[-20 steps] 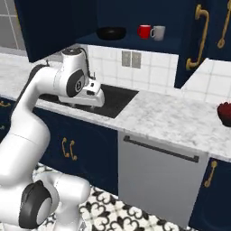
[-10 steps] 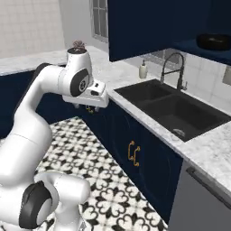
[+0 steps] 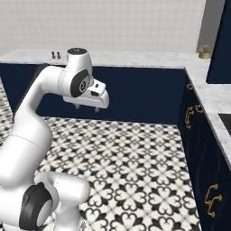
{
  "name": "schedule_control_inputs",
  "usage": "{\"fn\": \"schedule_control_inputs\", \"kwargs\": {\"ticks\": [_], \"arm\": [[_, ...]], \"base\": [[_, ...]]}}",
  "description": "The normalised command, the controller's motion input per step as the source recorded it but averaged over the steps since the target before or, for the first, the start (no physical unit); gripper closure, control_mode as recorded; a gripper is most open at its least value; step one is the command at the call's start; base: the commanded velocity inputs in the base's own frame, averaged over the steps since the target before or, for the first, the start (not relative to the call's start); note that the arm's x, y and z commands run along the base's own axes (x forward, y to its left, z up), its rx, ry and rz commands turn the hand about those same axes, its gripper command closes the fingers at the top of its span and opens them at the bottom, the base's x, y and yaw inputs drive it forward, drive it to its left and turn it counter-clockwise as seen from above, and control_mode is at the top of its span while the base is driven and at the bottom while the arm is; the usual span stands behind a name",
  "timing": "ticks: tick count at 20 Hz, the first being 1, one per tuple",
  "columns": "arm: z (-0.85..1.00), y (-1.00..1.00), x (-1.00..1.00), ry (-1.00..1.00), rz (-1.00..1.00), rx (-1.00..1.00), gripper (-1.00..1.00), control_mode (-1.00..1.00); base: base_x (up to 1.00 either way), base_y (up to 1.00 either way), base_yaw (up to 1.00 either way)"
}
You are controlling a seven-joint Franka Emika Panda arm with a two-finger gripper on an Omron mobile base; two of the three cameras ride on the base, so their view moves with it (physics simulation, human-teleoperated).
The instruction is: Gather all objects into one cabinet and sort the glasses and bowls to opposite sides.
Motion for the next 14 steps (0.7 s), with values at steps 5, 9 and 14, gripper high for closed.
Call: {"fn": "schedule_control_inputs", "kwargs": {"ticks": [5,9,14], "arm": [[0.0,0.0,0.0,0.0,0.0,0.0,-1.0,1.0],[0.0,0.0,0.0,0.0,0.0,0.0,-1.0,1.0],[0.0,0.0,0.0,0.0,0.0,0.0,-1.0,1.0]], "base": [[-0.15,0.0,1.0],[-0.11,0.0,1.0],[-0.01,0.0,1.0]]}}
